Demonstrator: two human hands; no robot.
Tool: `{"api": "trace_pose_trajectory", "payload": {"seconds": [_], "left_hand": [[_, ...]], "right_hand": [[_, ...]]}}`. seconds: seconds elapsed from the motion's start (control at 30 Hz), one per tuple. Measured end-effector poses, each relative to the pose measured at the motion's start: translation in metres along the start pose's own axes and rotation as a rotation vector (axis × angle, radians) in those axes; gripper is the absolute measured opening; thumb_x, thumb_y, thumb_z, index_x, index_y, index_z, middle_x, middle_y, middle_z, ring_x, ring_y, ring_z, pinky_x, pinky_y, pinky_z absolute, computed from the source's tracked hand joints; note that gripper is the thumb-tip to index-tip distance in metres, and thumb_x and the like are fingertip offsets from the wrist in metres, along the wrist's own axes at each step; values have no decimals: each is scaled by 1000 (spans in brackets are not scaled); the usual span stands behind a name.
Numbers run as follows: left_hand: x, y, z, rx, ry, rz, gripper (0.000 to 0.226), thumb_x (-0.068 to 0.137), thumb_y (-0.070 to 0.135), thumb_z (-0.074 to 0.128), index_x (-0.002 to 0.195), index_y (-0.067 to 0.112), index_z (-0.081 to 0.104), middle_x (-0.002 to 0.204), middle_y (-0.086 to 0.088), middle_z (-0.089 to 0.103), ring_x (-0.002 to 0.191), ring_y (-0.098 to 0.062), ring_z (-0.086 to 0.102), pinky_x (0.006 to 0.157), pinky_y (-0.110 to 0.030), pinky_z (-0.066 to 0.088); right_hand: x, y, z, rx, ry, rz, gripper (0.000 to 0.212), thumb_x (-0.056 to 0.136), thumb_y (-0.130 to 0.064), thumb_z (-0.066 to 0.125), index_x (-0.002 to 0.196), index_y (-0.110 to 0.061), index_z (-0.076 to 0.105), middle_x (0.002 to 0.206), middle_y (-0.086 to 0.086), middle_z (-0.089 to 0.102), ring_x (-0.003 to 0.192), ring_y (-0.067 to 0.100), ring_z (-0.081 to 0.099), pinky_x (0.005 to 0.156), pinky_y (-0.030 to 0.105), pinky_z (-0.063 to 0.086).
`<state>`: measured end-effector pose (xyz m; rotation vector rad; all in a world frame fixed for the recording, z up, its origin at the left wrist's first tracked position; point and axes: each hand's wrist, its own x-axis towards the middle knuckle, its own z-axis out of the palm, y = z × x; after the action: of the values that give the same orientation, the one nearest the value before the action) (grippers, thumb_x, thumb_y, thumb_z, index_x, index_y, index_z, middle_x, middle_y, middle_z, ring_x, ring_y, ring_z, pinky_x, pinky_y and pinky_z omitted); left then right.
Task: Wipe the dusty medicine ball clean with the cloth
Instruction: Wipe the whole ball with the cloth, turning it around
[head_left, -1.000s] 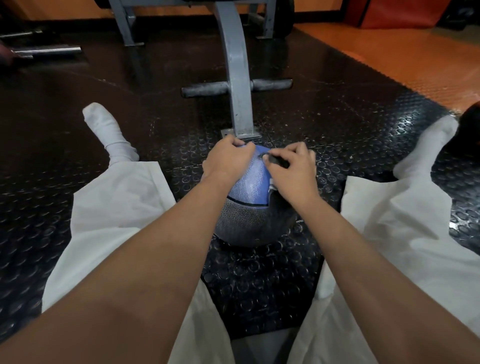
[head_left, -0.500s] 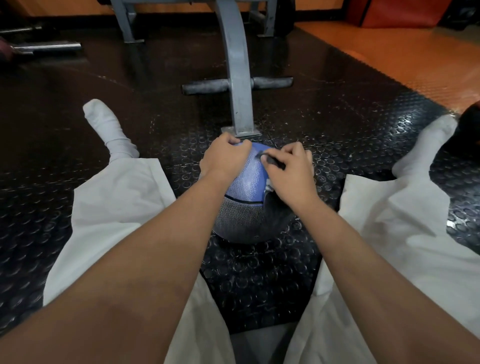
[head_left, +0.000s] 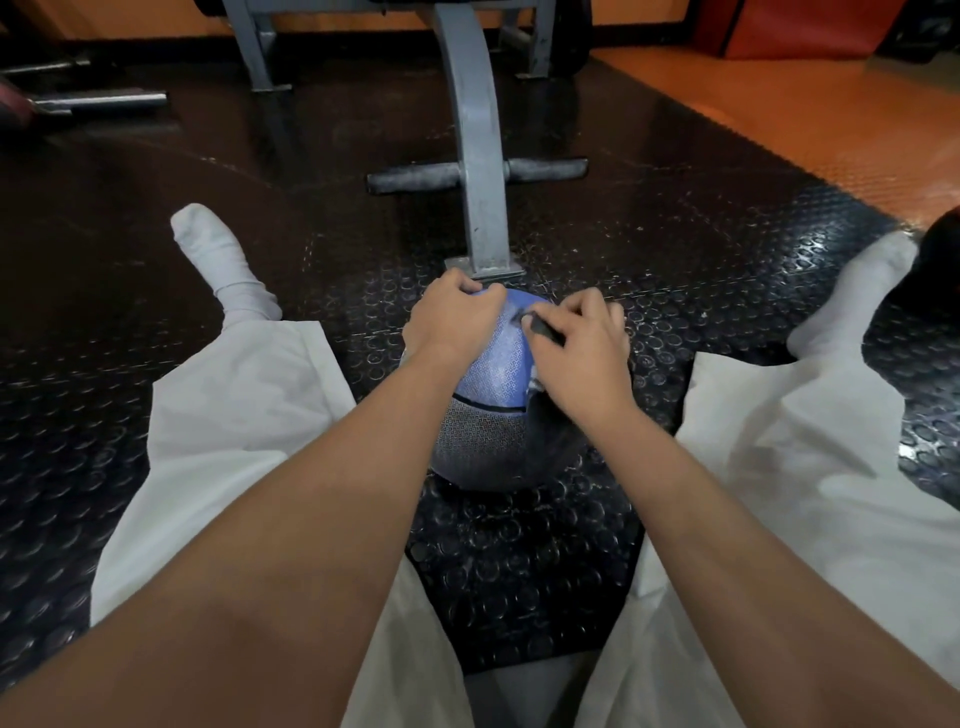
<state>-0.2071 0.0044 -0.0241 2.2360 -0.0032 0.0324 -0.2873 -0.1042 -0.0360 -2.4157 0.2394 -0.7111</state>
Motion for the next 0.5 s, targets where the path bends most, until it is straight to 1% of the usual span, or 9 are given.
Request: {"api": "trace_pose_trajectory", "payload": {"seconds": [0.07,0.13,0.2,0.27,0.33,0.37,0.43,0.5], "left_hand": [[2,-1,-2,-2,-16,1,16,82,44,53,82,29,57,86,12,63,88,-18,61,82,-33,47],[0,-4,-2,-13,-18,15,16,83,44,53,84,29,58,84,13,63,86,-16,61,78,-33,45],[-4,-6,1,-22,-4,33,18,82,46,53,84,29,58,86,12,63,85,-16,60,79,-34,46],[-8,-7,2,-30,26,46,19,82,48,53,84,29,58,88,11,64,84,-18,60,80,-36,48],[-9,-6,1,-26,52,38,20,82,48,53,85,28,58,91,9,65,86,-19,60,81,-37,48],[-7,-6,1,-25,54,25,20,81,47,53,84,28,57,93,9,65,87,-20,60,82,-37,49],[-3,-4,-1,-24,49,-3,19,80,46,53,80,27,55,93,8,64,90,-21,60,85,-37,48],[0,-5,-3,-31,31,-24,20,82,45,54,76,26,52,87,9,62,90,-22,60,83,-35,47]], "right_hand": [[-22,4,0,57,71,-88,20,89,-28,60,102,-21,74,92,-2,45,91,24,41,84,42,39],[-27,6,-1,69,93,-114,21,88,-29,60,99,-20,75,89,-4,43,87,22,40,80,40,39],[-12,2,-3,14,44,-62,21,91,-31,59,103,-23,74,93,-4,44,93,23,40,86,40,38],[10,-5,-5,-43,-34,27,25,94,-34,54,112,-27,70,102,-3,46,103,23,38,93,39,34],[23,-10,-3,-69,-82,84,29,96,-36,51,119,-28,67,110,-2,49,108,23,37,96,39,33],[22,-11,-3,-70,-85,93,29,96,-36,50,119,-28,66,111,-1,49,108,23,37,96,39,33],[11,-8,0,-44,-40,48,25,95,-33,53,113,-27,70,103,-1,47,104,23,39,94,40,36],[-11,-1,3,5,48,-46,21,93,-30,57,104,-22,73,94,-3,43,95,24,40,87,41,39]]}}
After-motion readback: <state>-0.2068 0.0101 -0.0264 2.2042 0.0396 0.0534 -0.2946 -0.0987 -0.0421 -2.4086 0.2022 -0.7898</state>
